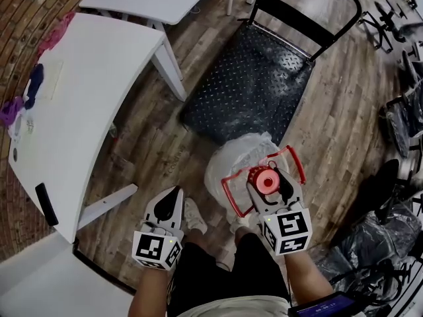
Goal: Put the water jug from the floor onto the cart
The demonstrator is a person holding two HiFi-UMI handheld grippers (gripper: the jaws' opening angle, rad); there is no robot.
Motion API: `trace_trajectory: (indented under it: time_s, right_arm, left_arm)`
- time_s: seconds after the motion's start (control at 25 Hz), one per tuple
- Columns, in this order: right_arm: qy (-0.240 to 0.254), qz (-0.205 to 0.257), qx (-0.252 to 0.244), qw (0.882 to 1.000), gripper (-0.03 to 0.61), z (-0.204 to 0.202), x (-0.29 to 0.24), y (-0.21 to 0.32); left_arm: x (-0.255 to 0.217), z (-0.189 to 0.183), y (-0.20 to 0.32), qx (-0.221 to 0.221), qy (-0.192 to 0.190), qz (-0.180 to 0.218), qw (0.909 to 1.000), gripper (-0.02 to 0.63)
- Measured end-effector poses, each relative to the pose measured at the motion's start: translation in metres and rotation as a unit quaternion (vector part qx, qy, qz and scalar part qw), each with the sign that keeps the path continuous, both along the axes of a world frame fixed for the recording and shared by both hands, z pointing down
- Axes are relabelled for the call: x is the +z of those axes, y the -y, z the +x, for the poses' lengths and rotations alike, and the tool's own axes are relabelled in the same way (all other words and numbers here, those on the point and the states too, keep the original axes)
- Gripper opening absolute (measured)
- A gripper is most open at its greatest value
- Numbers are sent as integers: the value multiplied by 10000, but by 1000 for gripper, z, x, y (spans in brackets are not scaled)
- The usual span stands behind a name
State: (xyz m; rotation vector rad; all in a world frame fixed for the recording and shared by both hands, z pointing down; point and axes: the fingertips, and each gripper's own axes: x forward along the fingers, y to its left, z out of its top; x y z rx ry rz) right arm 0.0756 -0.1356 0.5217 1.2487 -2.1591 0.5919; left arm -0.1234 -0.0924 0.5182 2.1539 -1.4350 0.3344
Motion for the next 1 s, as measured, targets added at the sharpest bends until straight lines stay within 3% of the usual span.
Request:
trace_trajectory:
  time_s: [0.56,1.0]
  right_arm:
    - [133,546,132,9983,314,22,-71,47]
    - [-53,551,364,9978,314,50,-29,105]
  left_arm:
    - [-9,3,18,-61,-25,102,9999,-2]
    - [-8,17,23,12,19,73,10000,-2]
